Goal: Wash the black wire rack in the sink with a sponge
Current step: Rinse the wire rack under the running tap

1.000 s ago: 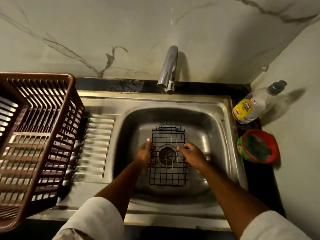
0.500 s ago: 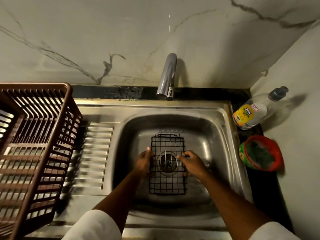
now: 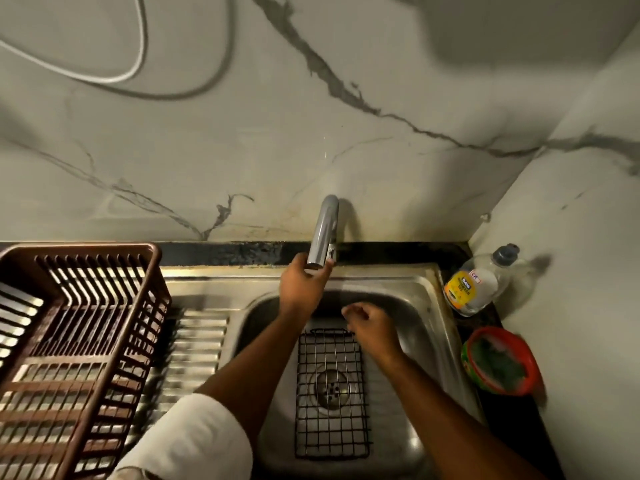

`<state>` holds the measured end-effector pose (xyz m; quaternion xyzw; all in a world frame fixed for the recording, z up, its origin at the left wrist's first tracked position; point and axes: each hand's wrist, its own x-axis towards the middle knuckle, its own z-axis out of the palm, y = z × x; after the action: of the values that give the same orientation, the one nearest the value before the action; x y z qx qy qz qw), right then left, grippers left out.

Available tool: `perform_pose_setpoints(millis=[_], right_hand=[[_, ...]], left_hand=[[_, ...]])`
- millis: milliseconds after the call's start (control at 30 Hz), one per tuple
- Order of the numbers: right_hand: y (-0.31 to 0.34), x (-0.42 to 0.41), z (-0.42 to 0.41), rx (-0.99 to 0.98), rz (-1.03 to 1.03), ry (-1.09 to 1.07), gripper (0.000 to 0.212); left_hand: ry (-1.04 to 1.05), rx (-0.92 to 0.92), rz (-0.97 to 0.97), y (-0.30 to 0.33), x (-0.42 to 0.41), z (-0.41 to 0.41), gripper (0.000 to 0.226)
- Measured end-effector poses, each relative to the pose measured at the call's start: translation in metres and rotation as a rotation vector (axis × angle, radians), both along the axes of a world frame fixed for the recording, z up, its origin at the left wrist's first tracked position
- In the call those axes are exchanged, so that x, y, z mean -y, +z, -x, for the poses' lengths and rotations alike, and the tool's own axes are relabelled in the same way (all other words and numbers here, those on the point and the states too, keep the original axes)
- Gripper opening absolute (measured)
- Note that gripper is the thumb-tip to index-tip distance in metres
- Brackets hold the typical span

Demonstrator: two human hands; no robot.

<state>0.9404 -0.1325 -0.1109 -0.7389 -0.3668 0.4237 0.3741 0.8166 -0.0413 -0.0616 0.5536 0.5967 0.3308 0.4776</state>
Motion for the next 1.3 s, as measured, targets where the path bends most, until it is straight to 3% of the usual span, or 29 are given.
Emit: perform_pose_setpoints(millis=[167, 267, 467, 633, 767, 933, 1033, 1133, 1200, 1300], right_hand=[[0.017, -0.016, 0.008, -0.085, -0.056, -0.021, 0.009], [0.02, -0.023, 0.007, -0.076, -0.062, -0.032, 0.009], [0.021, -0.033, 0.001, -0.067, -0.035, -0.076, 0.012], [0.022, -0.045, 0.001, -0.065, -0.047, -0.08, 0.015], [0.024, -0.058, 0.005, -0.075, -0.063, -0.102, 0.018], [0.023, -0.069, 0.009, -0.113, -0.066, -0.13, 0.02], [0.024, -0.068, 0.01, -0.134, -0.069, -0.122, 0.018], [0.023, -0.061, 0.009, -0.141, -0.04, -0.103, 0.017], [0.019, -0.054, 0.009, -0.2, -0.02, -0.128, 0.014], [0.0, -0.034, 0.008, -0.27, 0.043, -0.193, 0.014]], left_hand=[[0.04, 0.092, -0.032, 0.001, -0.021, -0.018, 0.072], [0.055, 0.05, -0.059, -0.005, -0.027, -0.019, 0.066], [0.048, 0.019, -0.079, 0.001, -0.027, -0.017, 0.03], [0.042, -0.075, -0.095, -0.01, -0.03, -0.003, 0.021], [0.093, -0.145, 0.01, -0.016, -0.034, 0.007, 0.005], [0.117, -0.057, 0.204, -0.025, -0.043, 0.014, 0.023], [0.08, -0.017, 0.205, -0.023, -0.042, 0.014, 0.022], [0.036, 0.159, 0.178, -0.025, -0.023, 0.021, 0.017], [0.064, 0.237, 0.211, -0.039, -0.002, 0.029, 0.025], [0.138, 0.163, 0.264, -0.078, 0.037, 0.047, 0.03]])
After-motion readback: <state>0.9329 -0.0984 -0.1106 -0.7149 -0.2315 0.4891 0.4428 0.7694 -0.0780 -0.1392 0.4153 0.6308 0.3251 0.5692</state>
